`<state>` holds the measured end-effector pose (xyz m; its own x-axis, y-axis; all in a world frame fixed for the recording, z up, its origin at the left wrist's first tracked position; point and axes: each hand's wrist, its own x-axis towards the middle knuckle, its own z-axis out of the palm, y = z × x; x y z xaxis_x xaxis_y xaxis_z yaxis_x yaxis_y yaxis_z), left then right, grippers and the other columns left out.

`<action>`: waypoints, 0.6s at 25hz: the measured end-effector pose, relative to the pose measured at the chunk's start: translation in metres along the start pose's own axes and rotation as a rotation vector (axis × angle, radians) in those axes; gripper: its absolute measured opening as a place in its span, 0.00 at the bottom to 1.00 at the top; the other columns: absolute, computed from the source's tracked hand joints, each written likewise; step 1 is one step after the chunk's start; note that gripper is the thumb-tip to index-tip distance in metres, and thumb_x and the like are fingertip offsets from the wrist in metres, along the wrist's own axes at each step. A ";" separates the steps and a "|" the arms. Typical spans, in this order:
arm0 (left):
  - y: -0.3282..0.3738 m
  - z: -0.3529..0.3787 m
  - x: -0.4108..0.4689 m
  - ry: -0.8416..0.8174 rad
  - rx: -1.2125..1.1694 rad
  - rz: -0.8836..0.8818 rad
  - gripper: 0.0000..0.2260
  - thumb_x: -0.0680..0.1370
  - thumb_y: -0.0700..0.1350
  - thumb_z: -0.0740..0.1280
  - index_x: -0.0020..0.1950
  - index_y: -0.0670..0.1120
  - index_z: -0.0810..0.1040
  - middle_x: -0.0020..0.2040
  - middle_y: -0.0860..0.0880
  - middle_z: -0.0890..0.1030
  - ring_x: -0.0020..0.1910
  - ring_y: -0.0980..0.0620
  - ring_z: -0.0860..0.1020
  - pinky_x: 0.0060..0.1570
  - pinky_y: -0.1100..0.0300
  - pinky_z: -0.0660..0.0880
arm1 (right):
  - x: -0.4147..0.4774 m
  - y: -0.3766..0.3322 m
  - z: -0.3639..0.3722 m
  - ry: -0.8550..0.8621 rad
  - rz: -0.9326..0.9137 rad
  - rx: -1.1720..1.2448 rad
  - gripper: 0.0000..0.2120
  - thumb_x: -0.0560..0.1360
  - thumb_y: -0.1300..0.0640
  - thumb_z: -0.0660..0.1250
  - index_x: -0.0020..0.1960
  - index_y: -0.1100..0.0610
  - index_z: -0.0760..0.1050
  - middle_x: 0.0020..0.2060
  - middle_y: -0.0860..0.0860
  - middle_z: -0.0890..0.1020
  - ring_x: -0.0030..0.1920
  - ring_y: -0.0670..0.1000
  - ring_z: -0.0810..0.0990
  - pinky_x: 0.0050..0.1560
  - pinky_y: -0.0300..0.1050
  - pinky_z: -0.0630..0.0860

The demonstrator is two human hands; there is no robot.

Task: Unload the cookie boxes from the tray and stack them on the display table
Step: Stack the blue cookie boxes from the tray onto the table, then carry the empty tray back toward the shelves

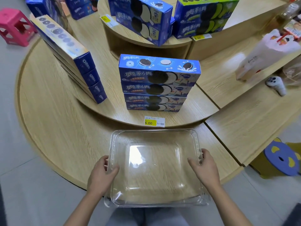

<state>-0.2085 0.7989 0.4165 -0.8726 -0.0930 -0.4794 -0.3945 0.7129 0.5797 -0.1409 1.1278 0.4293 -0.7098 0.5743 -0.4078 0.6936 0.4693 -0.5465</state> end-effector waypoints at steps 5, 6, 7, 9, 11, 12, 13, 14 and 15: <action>0.007 0.003 -0.004 -0.028 -0.001 0.031 0.16 0.73 0.50 0.66 0.59 0.48 0.71 0.42 0.52 0.79 0.39 0.55 0.77 0.35 0.58 0.72 | -0.004 -0.003 0.005 0.057 -0.029 -0.044 0.15 0.71 0.50 0.68 0.52 0.57 0.70 0.40 0.51 0.76 0.41 0.53 0.76 0.37 0.46 0.71; 0.006 0.005 -0.004 -0.019 0.007 0.028 0.16 0.73 0.49 0.66 0.60 0.48 0.71 0.40 0.51 0.78 0.38 0.54 0.77 0.33 0.58 0.71 | -0.004 -0.002 0.005 0.082 -0.031 -0.048 0.12 0.71 0.51 0.67 0.48 0.57 0.70 0.36 0.50 0.75 0.37 0.54 0.75 0.34 0.45 0.69; 0.004 0.007 -0.004 -0.009 0.026 0.030 0.15 0.74 0.49 0.65 0.60 0.48 0.71 0.38 0.50 0.77 0.36 0.53 0.76 0.32 0.59 0.69 | -0.005 -0.001 0.005 0.100 -0.028 -0.055 0.10 0.72 0.52 0.67 0.46 0.57 0.70 0.34 0.50 0.74 0.35 0.54 0.74 0.33 0.45 0.68; 0.001 0.010 -0.003 0.004 0.092 0.043 0.13 0.75 0.48 0.64 0.58 0.47 0.70 0.35 0.49 0.76 0.34 0.52 0.75 0.31 0.59 0.68 | -0.003 0.001 0.005 0.114 -0.020 -0.075 0.09 0.72 0.53 0.66 0.43 0.57 0.69 0.31 0.48 0.73 0.33 0.53 0.73 0.32 0.45 0.67; -0.001 0.011 -0.003 0.015 0.128 0.053 0.11 0.76 0.49 0.63 0.56 0.47 0.69 0.33 0.49 0.75 0.32 0.51 0.75 0.29 0.59 0.66 | -0.002 0.001 0.005 0.114 -0.027 -0.089 0.09 0.72 0.54 0.66 0.40 0.57 0.67 0.29 0.48 0.71 0.31 0.52 0.71 0.31 0.44 0.66; -0.002 0.011 -0.002 0.018 0.120 0.058 0.11 0.76 0.49 0.63 0.55 0.46 0.69 0.32 0.49 0.75 0.32 0.51 0.75 0.29 0.59 0.66 | -0.001 0.002 0.004 0.112 -0.031 -0.092 0.10 0.72 0.54 0.66 0.38 0.56 0.66 0.28 0.48 0.71 0.30 0.51 0.70 0.30 0.44 0.65; -0.002 0.011 -0.002 0.024 0.097 0.065 0.10 0.76 0.48 0.64 0.54 0.46 0.70 0.32 0.49 0.75 0.32 0.50 0.75 0.29 0.59 0.66 | 0.000 0.002 0.004 0.107 -0.032 -0.087 0.12 0.72 0.54 0.66 0.36 0.56 0.65 0.28 0.48 0.70 0.29 0.51 0.70 0.30 0.44 0.65; -0.001 0.011 -0.002 0.029 0.065 0.071 0.09 0.75 0.47 0.64 0.53 0.46 0.71 0.31 0.49 0.75 0.32 0.50 0.75 0.29 0.59 0.66 | 0.000 0.004 0.003 0.102 -0.033 -0.071 0.13 0.72 0.54 0.66 0.35 0.56 0.64 0.27 0.49 0.70 0.29 0.51 0.69 0.30 0.45 0.65; -0.001 0.012 -0.003 0.037 0.024 0.085 0.08 0.75 0.46 0.65 0.52 0.46 0.71 0.31 0.48 0.74 0.32 0.50 0.75 0.29 0.59 0.67 | 0.000 0.005 0.002 0.098 -0.031 -0.042 0.14 0.71 0.55 0.67 0.34 0.56 0.63 0.27 0.49 0.70 0.28 0.51 0.69 0.31 0.45 0.66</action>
<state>-0.2023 0.8066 0.4097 -0.9128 -0.0565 -0.4045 -0.3119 0.7359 0.6010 -0.1375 1.1291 0.4252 -0.7169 0.6212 -0.3164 0.6776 0.5143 -0.5257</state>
